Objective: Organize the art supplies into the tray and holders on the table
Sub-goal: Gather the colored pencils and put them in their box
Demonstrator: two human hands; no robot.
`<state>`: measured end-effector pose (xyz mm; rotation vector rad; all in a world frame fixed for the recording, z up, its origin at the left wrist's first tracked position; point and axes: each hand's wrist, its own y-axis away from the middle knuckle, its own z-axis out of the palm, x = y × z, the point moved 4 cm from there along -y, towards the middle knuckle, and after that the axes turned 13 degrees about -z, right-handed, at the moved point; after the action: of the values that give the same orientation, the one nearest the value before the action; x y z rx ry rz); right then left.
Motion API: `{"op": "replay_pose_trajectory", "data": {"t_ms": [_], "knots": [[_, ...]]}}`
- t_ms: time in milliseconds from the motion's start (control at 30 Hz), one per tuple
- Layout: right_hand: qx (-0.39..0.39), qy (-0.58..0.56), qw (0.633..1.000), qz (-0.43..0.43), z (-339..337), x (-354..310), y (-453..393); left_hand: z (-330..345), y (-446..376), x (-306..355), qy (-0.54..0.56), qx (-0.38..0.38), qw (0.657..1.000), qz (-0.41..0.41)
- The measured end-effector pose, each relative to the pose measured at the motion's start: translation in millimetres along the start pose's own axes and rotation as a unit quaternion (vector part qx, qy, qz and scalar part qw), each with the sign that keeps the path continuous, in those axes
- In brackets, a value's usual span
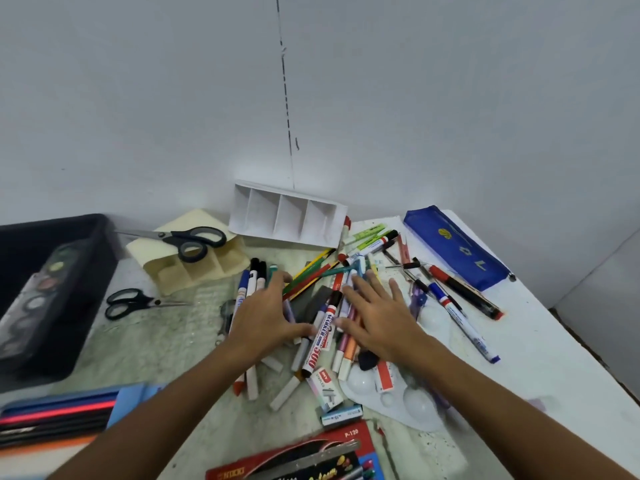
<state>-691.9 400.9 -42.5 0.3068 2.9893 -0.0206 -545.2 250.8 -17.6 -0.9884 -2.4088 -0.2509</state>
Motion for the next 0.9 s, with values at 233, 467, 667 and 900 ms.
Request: {"op": "replay_pose_trajectory", "data": {"t_ms": [233,467,667,900], "knots": [[0.06,-0.039,0.997,0.012,-13,34,0,-13,-1,-25,-0.046,0.035,0.997,-0.058],[0.126,-0.068,0.988,-0.064,-25,15,-9,-10,-4,-21,-0.066,0.053,0.995,-0.046],[0.062,-0.078,0.989,-0.114,-19,8,-8,-13,-16,-37,-0.086,0.04,0.993,-0.064],[0.168,-0.13,0.974,-0.082,-34,31,14,-10,-11,-19,-0.003,0.07,0.998,-0.004]]}}
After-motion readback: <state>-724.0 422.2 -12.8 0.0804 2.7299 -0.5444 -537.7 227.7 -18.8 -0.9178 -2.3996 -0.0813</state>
